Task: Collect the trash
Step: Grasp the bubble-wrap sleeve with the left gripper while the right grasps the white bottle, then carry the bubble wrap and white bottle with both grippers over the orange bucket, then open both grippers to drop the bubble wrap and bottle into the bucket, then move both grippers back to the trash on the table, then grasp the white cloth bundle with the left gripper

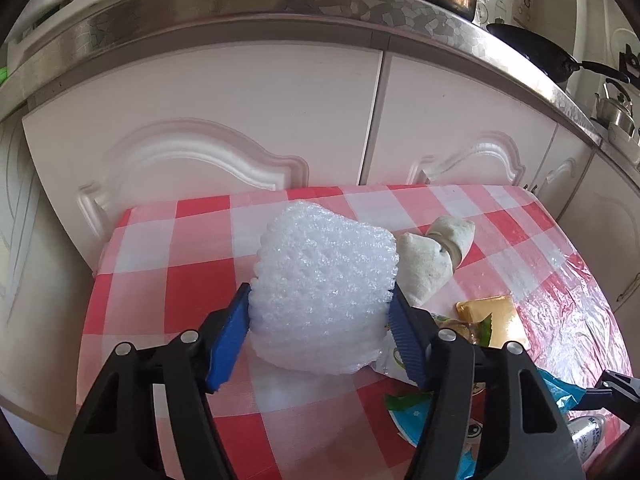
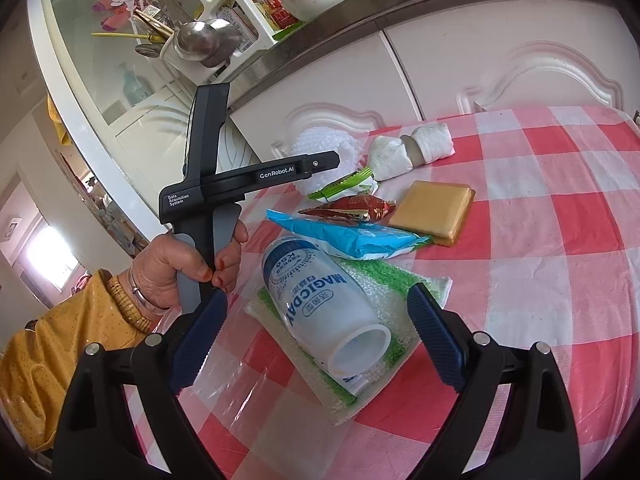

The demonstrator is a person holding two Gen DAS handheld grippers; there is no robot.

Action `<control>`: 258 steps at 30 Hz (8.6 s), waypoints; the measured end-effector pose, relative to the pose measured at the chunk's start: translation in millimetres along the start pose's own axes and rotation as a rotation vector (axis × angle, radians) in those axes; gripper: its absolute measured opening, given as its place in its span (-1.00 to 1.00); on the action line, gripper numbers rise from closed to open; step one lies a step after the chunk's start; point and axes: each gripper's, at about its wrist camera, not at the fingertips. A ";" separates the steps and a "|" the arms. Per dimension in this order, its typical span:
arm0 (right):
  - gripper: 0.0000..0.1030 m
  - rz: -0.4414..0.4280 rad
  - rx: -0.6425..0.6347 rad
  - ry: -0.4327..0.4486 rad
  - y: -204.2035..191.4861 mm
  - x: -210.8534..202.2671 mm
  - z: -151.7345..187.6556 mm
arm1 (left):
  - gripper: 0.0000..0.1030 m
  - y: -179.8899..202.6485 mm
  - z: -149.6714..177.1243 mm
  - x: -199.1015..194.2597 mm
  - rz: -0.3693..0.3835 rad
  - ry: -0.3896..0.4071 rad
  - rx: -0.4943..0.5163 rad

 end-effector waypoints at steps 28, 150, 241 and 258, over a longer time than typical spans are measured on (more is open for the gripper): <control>-0.07 0.004 0.002 -0.044 -3.3 2.1 5.6 | 0.18 -25.0 64.6 -100.1 -0.062 0.069 -0.125; 0.55 -0.228 -0.325 -0.323 -313.2 126.6 40.5 | 0.73 -258.8 309.7 -308.0 -0.318 0.042 -0.721; 0.86 0.004 0.414 0.261 50.6 -97.3 58.1 | 0.26 56.3 -51.7 67.8 -0.025 -0.293 -0.116; 0.87 0.000 0.423 0.240 51.8 -96.1 59.3 | 0.26 80.8 -6.5 48.4 -0.005 -0.437 -0.076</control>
Point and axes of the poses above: each gripper's, at about its wrist camera, not at the fingertips, and x roughly the way its jaws point, y to its right, z to its underside, and after that the axes turned 11 degrees about -x, right-handed
